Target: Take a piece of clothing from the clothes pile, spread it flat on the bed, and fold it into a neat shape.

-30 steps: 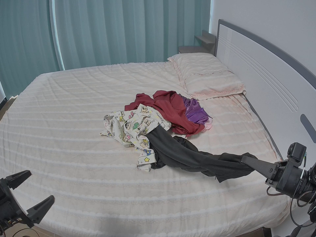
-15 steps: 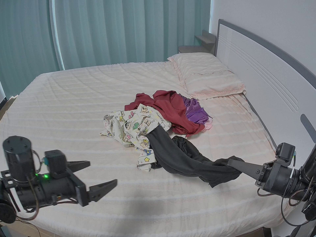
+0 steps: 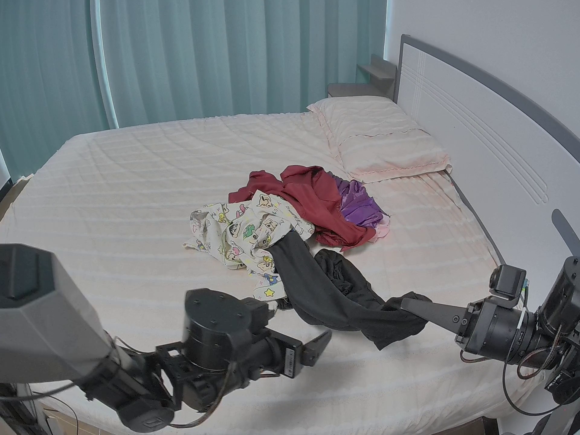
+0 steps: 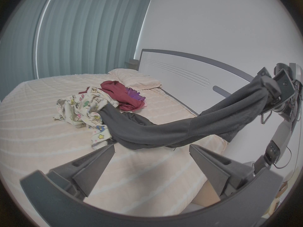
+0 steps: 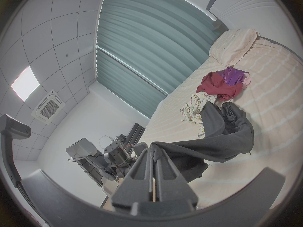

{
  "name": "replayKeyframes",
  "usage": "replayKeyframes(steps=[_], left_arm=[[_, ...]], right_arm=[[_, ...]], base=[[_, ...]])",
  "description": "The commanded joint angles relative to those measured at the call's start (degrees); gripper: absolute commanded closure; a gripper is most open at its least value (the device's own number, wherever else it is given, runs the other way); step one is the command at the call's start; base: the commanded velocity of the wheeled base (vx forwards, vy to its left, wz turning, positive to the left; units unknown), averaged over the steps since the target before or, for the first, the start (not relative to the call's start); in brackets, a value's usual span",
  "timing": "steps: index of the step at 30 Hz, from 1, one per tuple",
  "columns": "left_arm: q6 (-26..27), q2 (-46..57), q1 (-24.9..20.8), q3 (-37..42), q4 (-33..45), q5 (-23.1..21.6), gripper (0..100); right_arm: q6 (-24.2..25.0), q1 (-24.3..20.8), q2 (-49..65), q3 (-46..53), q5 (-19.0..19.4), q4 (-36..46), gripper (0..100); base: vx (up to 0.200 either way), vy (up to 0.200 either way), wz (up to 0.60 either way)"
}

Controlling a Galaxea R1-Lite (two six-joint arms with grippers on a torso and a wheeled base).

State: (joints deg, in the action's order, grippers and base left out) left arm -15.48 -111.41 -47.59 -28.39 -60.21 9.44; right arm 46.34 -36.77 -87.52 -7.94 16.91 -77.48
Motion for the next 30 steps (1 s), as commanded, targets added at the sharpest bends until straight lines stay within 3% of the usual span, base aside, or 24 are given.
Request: replayKeyframes(steps=[1, 13, 17, 24, 30], left_arm=[[-1.31, -7.68, -2.68, -3.16, -0.70, 0.76, 0], [-3.59, -10.76, -3.30, -7.47, -1.31, 2.87, 0], [-6.58, -13.13, -3.03, -11.69, -3.07, 8.85, 0], [-6.75, -17.17, -0.22, -18.89, -5.18, 19.39, 0], [-6.58, -18.84, 5.23, -22.23, -4.74, 22.47, 0]], right_arm=[[-0.02, -0.24, -0.99, -0.33, 0.05, -0.04, 100], [-0.37, -2.26, 0.59, -0.41, -0.03, -0.12, 100], [-0.37, -2.70, 3.40, 0.03, -0.03, -0.12, 100], [-1.16, -2.61, 14.04, 1.87, 0.49, 0.40, 100], [-1.25, 0.73, 19.31, 0.90, 0.58, 0.75, 100]], base=[[0.000, 0.000, 0.00], [0.000, 0.000, 0.00], [0.000, 0.000, 0.00], [0.000, 0.000, 0.00], [0.000, 0.000, 0.00]])
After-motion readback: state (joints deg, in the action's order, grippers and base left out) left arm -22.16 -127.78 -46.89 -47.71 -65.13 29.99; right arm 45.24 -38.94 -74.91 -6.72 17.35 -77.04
